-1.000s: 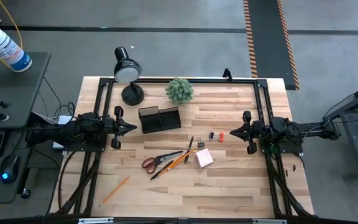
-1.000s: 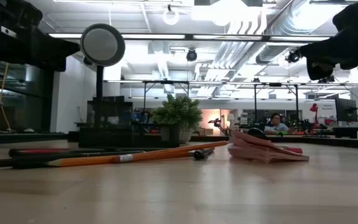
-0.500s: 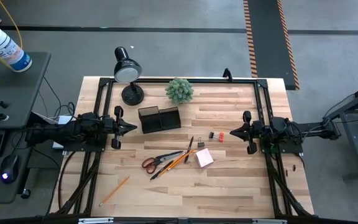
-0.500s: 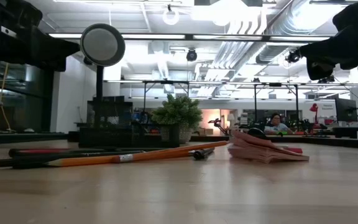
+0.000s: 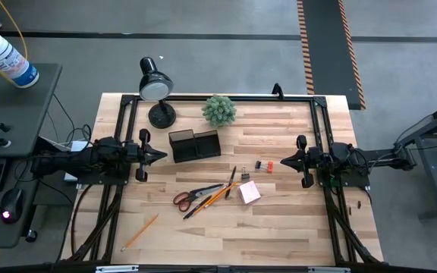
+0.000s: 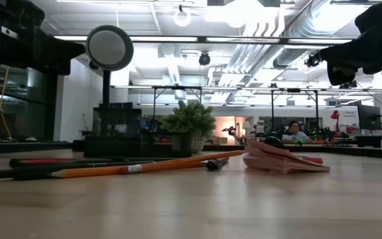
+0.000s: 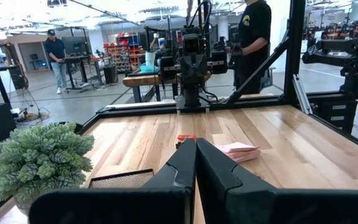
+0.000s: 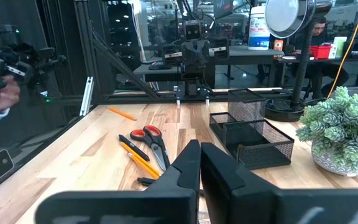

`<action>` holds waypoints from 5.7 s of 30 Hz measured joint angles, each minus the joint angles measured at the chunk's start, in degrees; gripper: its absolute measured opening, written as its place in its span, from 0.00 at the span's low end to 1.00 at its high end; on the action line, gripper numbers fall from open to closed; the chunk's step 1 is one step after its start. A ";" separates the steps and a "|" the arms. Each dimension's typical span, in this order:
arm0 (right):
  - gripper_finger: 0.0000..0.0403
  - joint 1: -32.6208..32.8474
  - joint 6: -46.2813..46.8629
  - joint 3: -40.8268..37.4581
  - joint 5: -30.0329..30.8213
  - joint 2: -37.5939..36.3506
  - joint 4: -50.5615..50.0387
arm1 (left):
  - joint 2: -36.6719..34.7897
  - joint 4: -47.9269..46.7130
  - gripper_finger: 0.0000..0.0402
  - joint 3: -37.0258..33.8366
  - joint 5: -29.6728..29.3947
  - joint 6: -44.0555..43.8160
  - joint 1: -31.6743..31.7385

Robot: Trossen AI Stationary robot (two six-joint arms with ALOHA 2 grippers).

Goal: Pick and place office supplies into organizer
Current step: Put the right clip binder into the desktop organizer

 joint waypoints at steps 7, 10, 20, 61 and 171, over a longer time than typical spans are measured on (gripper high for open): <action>0.01 -0.02 -7.04 -0.04 1.19 0.01 1.84 | 0.00 -0.52 0.00 0.00 -1.13 12.26 0.00; 0.00 -0.02 -7.62 -0.04 0.83 0.00 3.89 | 0.00 -0.74 0.00 0.00 -1.14 15.19 0.00; 0.00 -0.13 -9.96 -0.04 14.01 0.00 6.34 | -0.02 0.17 0.00 0.01 -7.45 17.97 0.00; 0.35 -0.15 1.66 18.80 14.75 58.33 9.63 | 3.06 1.49 0.00 0.01 -17.30 26.47 0.01; 0.26 -7.47 38.26 41.42 3.31 91.01 -13.09 | 5.09 1.55 0.00 0.02 -17.55 26.62 0.02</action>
